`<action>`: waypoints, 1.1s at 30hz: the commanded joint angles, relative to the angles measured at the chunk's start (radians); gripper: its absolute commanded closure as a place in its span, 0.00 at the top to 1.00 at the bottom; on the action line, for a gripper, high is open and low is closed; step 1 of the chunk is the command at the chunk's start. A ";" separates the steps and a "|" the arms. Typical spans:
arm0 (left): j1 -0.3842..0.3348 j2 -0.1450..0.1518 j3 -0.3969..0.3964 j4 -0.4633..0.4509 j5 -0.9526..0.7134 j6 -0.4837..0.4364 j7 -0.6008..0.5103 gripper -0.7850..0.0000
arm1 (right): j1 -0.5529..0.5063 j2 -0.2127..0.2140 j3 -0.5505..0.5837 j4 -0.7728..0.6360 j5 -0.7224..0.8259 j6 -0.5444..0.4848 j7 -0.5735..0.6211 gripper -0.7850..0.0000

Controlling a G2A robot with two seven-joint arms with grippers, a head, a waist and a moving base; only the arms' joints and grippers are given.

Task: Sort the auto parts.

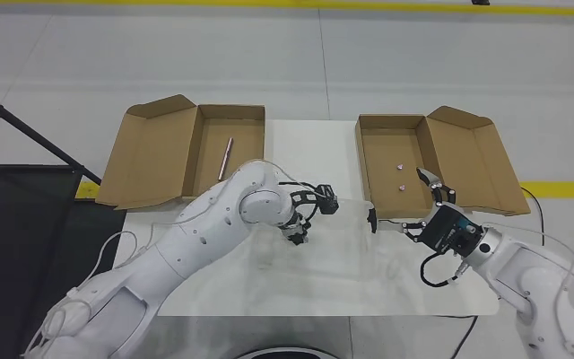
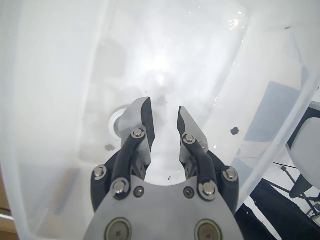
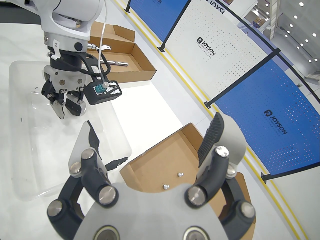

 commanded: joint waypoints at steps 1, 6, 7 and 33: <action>-0.003 0.004 -0.010 0.002 0.055 0.049 0.012 0.43 | 0.000 0.000 0.000 0.000 0.000 0.000 0.000 1.00; 0.013 0.010 -0.023 0.017 0.120 0.115 0.063 0.42 | 0.000 0.000 0.000 0.000 0.000 0.000 0.000 1.00; 0.016 0.009 -0.022 0.025 0.125 0.120 0.065 0.42 | 0.000 0.000 0.000 0.000 0.000 0.000 0.000 1.00; 0.004 0.006 -0.117 0.014 0.016 0.112 0.112 0.00 | 0.000 0.000 0.000 0.000 0.000 0.000 0.000 1.00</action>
